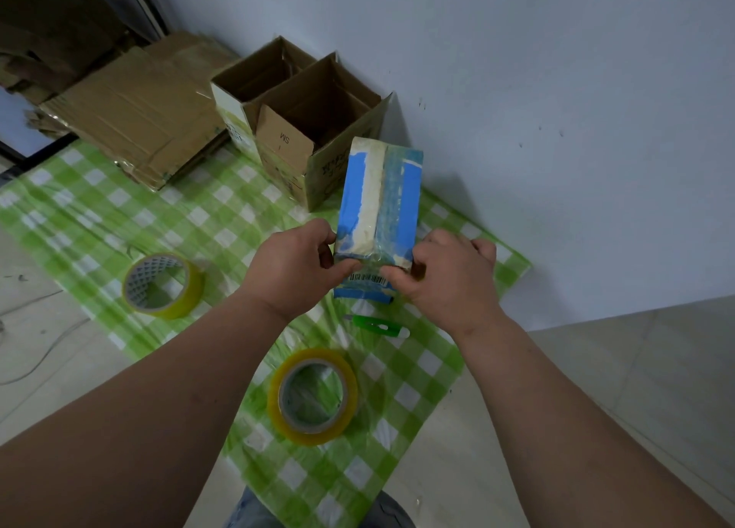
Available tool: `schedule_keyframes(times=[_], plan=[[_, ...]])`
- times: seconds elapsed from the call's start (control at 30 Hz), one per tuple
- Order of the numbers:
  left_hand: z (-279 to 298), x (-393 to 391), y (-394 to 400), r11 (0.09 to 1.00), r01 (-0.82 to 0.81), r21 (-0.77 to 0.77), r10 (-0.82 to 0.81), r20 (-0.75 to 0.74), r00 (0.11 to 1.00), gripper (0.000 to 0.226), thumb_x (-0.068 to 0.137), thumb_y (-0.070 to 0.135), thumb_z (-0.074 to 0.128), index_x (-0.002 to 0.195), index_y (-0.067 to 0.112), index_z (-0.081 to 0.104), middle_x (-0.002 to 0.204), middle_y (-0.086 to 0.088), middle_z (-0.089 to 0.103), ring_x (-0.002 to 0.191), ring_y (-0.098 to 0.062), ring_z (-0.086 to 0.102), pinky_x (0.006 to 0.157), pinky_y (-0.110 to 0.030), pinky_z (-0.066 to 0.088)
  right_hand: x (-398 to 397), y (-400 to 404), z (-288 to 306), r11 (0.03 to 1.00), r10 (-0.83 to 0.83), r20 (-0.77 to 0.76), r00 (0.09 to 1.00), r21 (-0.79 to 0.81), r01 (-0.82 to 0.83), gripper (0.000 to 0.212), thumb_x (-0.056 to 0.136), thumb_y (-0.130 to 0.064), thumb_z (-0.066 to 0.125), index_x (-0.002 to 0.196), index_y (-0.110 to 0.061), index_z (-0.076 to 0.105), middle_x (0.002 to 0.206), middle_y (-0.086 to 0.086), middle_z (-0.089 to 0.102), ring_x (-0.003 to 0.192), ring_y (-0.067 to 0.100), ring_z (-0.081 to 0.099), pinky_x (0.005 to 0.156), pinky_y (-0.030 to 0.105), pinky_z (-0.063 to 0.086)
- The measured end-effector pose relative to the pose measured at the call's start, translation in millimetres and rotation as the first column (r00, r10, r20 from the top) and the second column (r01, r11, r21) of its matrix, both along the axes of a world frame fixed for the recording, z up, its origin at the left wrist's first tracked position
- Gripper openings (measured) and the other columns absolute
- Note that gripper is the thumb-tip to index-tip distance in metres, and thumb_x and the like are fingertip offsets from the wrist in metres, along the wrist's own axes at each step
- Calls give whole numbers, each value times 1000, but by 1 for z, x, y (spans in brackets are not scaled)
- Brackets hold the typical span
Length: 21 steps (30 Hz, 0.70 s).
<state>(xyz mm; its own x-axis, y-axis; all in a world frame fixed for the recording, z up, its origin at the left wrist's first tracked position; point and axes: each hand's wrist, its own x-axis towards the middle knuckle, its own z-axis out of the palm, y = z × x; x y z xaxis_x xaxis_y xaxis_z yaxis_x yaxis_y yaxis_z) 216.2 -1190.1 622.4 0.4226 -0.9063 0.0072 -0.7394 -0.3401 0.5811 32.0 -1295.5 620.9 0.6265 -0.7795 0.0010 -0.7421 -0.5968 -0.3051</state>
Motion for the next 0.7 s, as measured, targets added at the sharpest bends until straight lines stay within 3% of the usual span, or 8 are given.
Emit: schedule_keyframes(times=[0.1,0.17,0.23,0.33,0.53,0.7], plan=[[1,-3,-1,1000,-26,15,26,-6,1000,47,69,59,73,83,23,47,63,14,51,59,-17,57,52,-29,40,3,5,0,999,-26,31,999,-26,27,45,74,-74,42,64,-30,47,77,-11,46,80,17,52,85,38,24],[2,-4,-4,998,-41,42,41,-8,999,53,65,65,72,83,24,43,63,14,50,56,-9,52,48,-26,36,3,6,-1,999,-26,26,999,-44,27,52,73,-77,37,66,-28,55,78,-12,46,81,17,54,86,38,25],[2,-4,-7,997,-42,58,41,9,999,52,68,60,76,81,26,40,63,15,48,55,-4,47,46,-24,30,2,4,-3,999,-19,-2,1000,-45,19,61,73,-81,36,74,-26,64,81,-12,47,84,17,54,85,37,24],[3,-4,-9,998,-24,55,24,15,1000,50,71,53,79,77,26,38,61,15,46,54,1,43,46,-24,27,1,1,-5,1000,6,23,1000,-31,-5,58,76,-77,45,79,-24,67,83,-11,47,85,18,53,82,35,22],[3,0,-3,1000,16,24,-16,-18,1000,43,75,40,82,81,17,46,61,13,43,55,-17,43,48,-27,28,-4,-3,-4,996,64,39,997,55,-66,44,82,-67,53,83,-24,66,89,-9,49,89,15,48,78,29,15],[3,3,0,999,32,29,-31,-36,999,37,78,37,81,91,10,58,70,4,56,66,-23,55,59,-36,44,-6,-11,4,971,117,47,992,204,-124,29,82,-53,65,87,-24,63,95,-5,50,91,15,49,80,32,30]])
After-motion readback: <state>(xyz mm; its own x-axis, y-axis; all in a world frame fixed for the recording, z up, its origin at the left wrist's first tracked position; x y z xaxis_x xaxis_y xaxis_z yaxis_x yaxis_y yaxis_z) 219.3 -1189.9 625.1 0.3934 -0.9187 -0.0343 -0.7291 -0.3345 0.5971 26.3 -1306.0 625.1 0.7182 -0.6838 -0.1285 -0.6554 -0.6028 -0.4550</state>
